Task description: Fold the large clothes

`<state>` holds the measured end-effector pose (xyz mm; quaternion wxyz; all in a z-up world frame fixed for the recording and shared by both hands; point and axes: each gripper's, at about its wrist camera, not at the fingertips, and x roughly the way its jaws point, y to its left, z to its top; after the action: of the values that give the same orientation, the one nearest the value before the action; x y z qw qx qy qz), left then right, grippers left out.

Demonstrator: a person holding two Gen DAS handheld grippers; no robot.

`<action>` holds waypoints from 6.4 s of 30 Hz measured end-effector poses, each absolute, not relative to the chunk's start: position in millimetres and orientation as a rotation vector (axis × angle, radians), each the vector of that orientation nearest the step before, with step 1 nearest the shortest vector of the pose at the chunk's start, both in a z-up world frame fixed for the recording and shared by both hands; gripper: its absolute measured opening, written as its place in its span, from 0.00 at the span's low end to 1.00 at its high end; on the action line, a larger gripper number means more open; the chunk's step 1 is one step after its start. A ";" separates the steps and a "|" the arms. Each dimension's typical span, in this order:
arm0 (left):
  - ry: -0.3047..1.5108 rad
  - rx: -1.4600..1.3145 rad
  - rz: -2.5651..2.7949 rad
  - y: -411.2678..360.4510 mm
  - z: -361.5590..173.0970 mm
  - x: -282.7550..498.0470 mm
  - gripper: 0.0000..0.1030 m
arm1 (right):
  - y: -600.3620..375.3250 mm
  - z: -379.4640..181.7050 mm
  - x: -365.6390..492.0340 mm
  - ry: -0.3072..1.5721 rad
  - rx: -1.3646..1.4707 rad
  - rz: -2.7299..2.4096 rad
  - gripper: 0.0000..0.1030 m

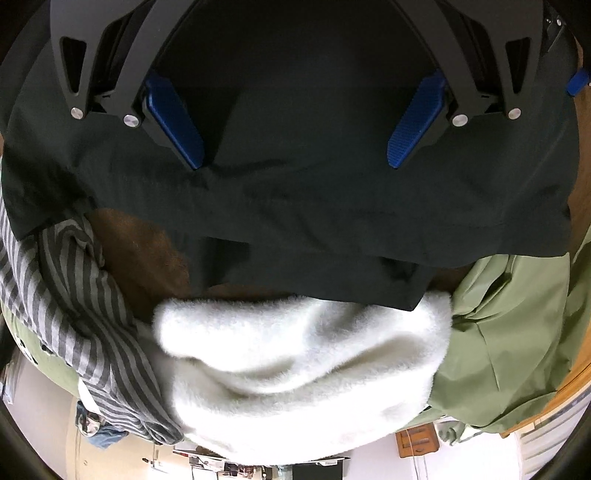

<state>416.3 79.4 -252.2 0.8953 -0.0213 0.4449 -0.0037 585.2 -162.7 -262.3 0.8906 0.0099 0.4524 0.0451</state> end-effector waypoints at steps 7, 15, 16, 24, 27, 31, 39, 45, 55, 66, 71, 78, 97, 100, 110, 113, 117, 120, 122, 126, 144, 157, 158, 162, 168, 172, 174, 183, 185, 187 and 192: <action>0.982 -0.085 0.015 74.3 -238.5 414.7 0.94 | -194.2 -207.5 512.5 0.827 0.012 0.101 0.94; 0.943 -0.088 -0.087 11.9 -190.4 410.7 0.94 | -266.8 -169.4 399.1 0.779 0.035 0.071 0.94; 0.941 -0.076 -0.094 3.7 -188.0 411.5 0.94 | -274.2 -170.3 386.3 0.782 0.024 0.054 0.94; 0.963 -0.019 -0.106 -59.1 -195.4 419.6 0.94 | -302.1 -194.7 312.8 0.805 0.055 0.021 0.94; 1.000 0.039 -0.079 -74.0 -213.3 423.9 0.94 | -301.9 -203.9 301.7 0.813 0.060 0.014 0.94; 1.033 0.058 -0.068 -80.4 -238.4 429.4 0.95 | -308.3 -217.9 289.6 0.812 0.137 -0.007 0.94; 1.079 0.014 -0.087 -74.4 -258.5 440.6 0.95 | -302.0 -229.2 276.7 0.767 0.132 -0.061 0.94; 1.060 0.012 -0.093 -73.2 -260.3 437.8 0.95 | -314.3 -223.6 255.5 0.746 0.257 -0.051 0.94; 1.058 -0.009 -0.099 -71.3 -260.8 439.1 0.95 | -362.4 -274.9 231.3 0.747 0.732 -0.020 0.95; 1.026 -0.018 -0.105 -68.5 -260.5 435.2 0.95 | -371.8 -280.9 287.2 0.571 1.101 0.052 0.96; 1.024 -0.017 -0.104 -68.7 -259.3 435.2 0.95 | -364.4 -281.9 314.2 0.634 1.076 -0.075 0.96; 1.023 -0.019 -0.105 -68.1 -259.3 434.2 0.95 | -371.8 -307.2 295.8 0.565 1.160 -0.115 0.33; 0.991 -0.016 -0.099 -69.7 -258.4 431.3 0.95 | -317.8 -185.0 305.2 0.451 0.866 0.085 0.14; 0.995 -0.018 -0.099 -69.3 -258.3 432.0 0.95 | -287.6 -157.0 314.0 0.447 0.781 0.147 0.14; 1.002 -0.013 -0.090 -66.0 -258.2 429.1 0.95 | -181.5 -119.8 348.7 0.515 0.556 0.321 0.14; 1.016 -0.005 -0.084 -64.1 -256.1 428.2 0.95 | -172.9 -120.4 352.6 0.526 0.531 0.327 0.14; 1.052 0.052 -0.090 -59.3 -242.8 426.7 0.93 | -176.7 -121.4 356.7 0.524 0.566 0.316 0.14; 1.012 0.113 -0.085 -39.5 -222.8 414.9 0.93 | -166.5 -117.7 358.1 0.527 0.556 0.321 0.14; 1.001 0.114 -0.063 -16.8 -211.5 406.5 0.93 | -153.4 -113.2 358.6 0.530 0.531 0.329 0.14; 0.997 0.071 0.013 50.4 -194.9 377.6 0.94 | -111.3 -103.5 358.7 0.521 0.407 0.356 0.14; 1.023 0.016 0.257 176.9 -207.0 280.3 0.94 | 77.2 -223.3 356.3 0.920 -0.405 0.559 0.17; 0.980 -0.065 0.320 203.9 -192.3 254.2 0.94 | 90.8 -233.7 326.1 0.996 -0.526 0.686 0.17; 0.984 -0.070 0.321 205.9 -193.0 252.8 0.94 | 89.3 -234.7 329.3 1.006 -0.509 0.688 0.17; 0.999 -0.068 0.340 210.1 -190.8 247.4 0.94 | 85.1 -233.9 333.8 1.019 -0.481 0.689 0.18; 0.996 -0.112 0.369 221.6 -173.1 235.5 0.94 | 80.0 -227.4 325.8 1.010 -0.440 0.653 0.24; 0.975 -0.082 0.362 220.5 -151.6 230.0 0.94 | 74.6 -211.7 315.7 1.027 -0.392 0.665 0.53; 0.952 -0.071 0.353 219.9 -141.3 225.4 0.94 | 66.1 -200.5 305.4 1.021 -0.308 0.738 0.76; 0.893 -0.134 0.243 206.0 -102.4 211.0 0.94 | -9.5 -137.6 265.5 0.950 -0.108 0.688 0.78; 0.879 -0.144 0.204 196.4 -97.0 213.4 0.94 | -25.9 -131.6 265.7 0.935 -0.104 0.652 0.78; 0.872 -0.148 0.162 184.0 -93.6 217.5 0.94 | -39.3 -130.7 270.3 0.944 -0.081 0.606 0.78; 0.852 -0.160 0.055 149.9 -92.2 234.2 0.94 | -71.6 -125.3 286.3 0.908 -0.035 0.494 0.78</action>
<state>234.2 149.9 -92.2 0.9071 -0.0775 0.4128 0.0266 286.3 -71.6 -125.3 0.8692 -0.0168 0.4339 0.2363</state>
